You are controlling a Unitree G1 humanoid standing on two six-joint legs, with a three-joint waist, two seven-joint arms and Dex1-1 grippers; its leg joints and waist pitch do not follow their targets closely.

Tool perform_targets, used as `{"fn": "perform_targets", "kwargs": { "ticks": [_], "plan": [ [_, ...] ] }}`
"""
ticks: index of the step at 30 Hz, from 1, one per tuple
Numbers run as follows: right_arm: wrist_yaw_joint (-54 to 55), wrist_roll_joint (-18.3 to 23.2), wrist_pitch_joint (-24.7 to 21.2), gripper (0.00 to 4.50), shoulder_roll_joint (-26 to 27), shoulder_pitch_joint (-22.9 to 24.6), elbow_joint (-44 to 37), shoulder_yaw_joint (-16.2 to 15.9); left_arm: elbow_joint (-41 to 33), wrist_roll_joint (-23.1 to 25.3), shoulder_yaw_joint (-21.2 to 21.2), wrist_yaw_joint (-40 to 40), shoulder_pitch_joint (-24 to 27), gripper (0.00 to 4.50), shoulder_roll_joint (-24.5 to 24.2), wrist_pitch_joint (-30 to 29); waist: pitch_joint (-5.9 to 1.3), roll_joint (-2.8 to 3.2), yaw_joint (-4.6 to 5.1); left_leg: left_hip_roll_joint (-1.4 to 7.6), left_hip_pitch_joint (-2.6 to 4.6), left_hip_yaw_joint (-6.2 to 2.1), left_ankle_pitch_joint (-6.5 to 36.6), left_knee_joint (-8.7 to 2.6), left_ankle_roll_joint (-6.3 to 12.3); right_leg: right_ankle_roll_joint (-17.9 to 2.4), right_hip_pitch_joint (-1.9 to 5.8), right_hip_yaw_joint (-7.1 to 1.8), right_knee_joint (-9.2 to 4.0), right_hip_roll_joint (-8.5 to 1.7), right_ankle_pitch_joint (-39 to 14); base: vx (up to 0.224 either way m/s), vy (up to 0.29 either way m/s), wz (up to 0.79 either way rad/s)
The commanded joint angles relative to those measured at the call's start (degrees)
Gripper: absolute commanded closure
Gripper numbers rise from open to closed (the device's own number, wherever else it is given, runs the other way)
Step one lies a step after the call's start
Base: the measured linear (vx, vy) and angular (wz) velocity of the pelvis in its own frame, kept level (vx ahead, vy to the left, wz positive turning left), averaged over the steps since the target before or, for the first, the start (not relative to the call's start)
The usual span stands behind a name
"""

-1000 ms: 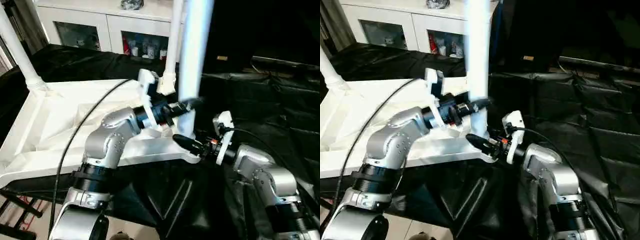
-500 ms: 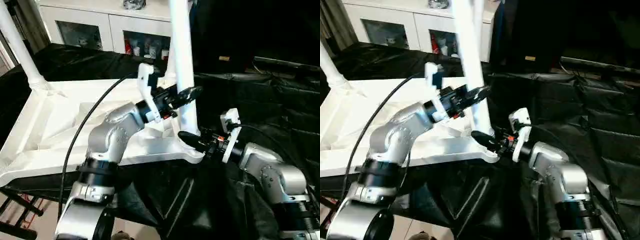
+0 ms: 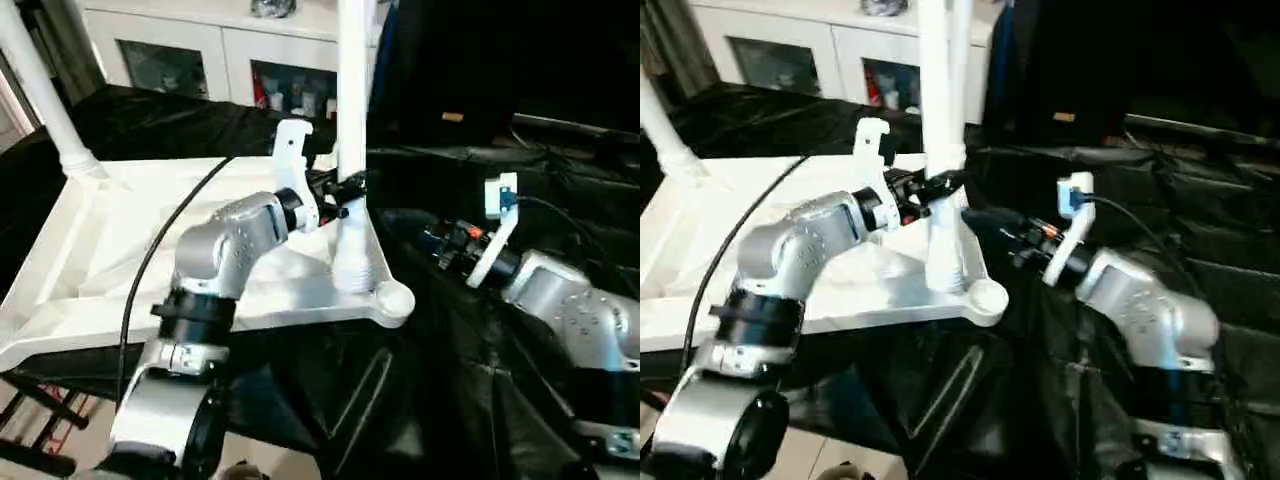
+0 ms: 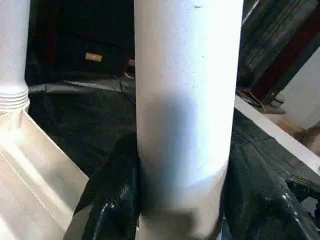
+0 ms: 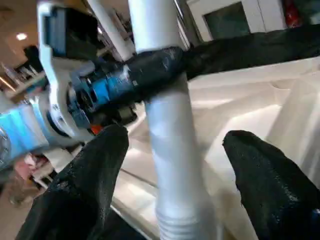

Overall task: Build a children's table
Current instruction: Insert table leg to table base

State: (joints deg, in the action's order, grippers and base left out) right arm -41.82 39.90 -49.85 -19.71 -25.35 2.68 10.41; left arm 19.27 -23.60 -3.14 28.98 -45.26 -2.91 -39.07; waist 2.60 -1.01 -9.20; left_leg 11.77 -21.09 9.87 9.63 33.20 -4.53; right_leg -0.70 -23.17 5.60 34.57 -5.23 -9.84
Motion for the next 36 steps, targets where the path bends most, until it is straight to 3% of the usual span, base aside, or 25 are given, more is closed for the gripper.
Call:
{"fn": "perform_targets", "kwargs": {
  "ticks": [1,8,14,23,27,36],
  "plan": [
    [-0.07,-1.41,-1.62,0.93,-1.50,-0.39,-2.08,-2.71,-1.14,-0.27,0.23,-0.97,-1.11,2.62,0.53,-1.44,-3.86,-0.69,-0.29,0.94,0.18,-0.07,7.32,-3.25,0.31,-6.86,3.71,-2.64,-4.07,-3.18,-12.11,0.000,0.000,0.00],
    [2.84,-4.76,0.15,0.93,-0.14,-1.49,-2.42,-6.60,-2.09,-0.74,0.65,-1.26,-1.24,2.62,0.63,-2.59,-3.89,-0.63,-0.26,0.98,0.19,-0.16,7.81,-3.34,-0.32,-6.51,3.46,-2.63,-4.13,-3.20,-12.43,0.000,0.000,0.00],
    [7.29,-10.84,3.58,0.93,3.13,-4.44,1.40,-11.54,-2.53,0.64,2.68,-0.30,-1.16,2.62,0.63,-1.74,-3.88,-0.69,-0.05,1.04,0.23,-0.17,8.33,-3.50,-1.11,-6.79,3.36,-2.71,-3.97,-3.22,-11.75,0.000,0.000,0.00],
    [5.22,-13.26,4.04,0.93,1.62,-5.36,1.92,-15.02,-5.16,2.36,6.29,1.70,-0.38,2.62,-0.40,-1.69,-3.86,-0.66,-0.27,1.09,0.19,-0.16,7.68,-3.48,-1.00,-6.56,3.51,-2.81,-3.76,-3.24,-10.04,0.000,0.000,0.00],
    [4.63,-13.79,4.47,0.93,1.59,-5.62,2.73,-15.26,-5.97,1.90,7.21,2.68,-0.29,2.62,-1.00,-2.04,-3.78,-0.72,-0.21,0.98,0.19,-0.10,8.57,-3.51,-1.06,-5.72,3.50,-2.84,-4.06,-3.27,-12.30,0.000,0.000,0.00],
    [3.87,-13.95,4.63,0.93,1.66,-5.93,3.14,-15.57,-8.12,2.36,9.80,5.16,0.81,2.62,-1.93,-2.13,-3.82,-0.62,-0.09,1.08,0.22,-0.13,8.27,-3.48,-0.93,-6.71,3.49,-2.84,-3.85,-3.21,-11.10,0.000,0.000,0.00]
  ]
}}
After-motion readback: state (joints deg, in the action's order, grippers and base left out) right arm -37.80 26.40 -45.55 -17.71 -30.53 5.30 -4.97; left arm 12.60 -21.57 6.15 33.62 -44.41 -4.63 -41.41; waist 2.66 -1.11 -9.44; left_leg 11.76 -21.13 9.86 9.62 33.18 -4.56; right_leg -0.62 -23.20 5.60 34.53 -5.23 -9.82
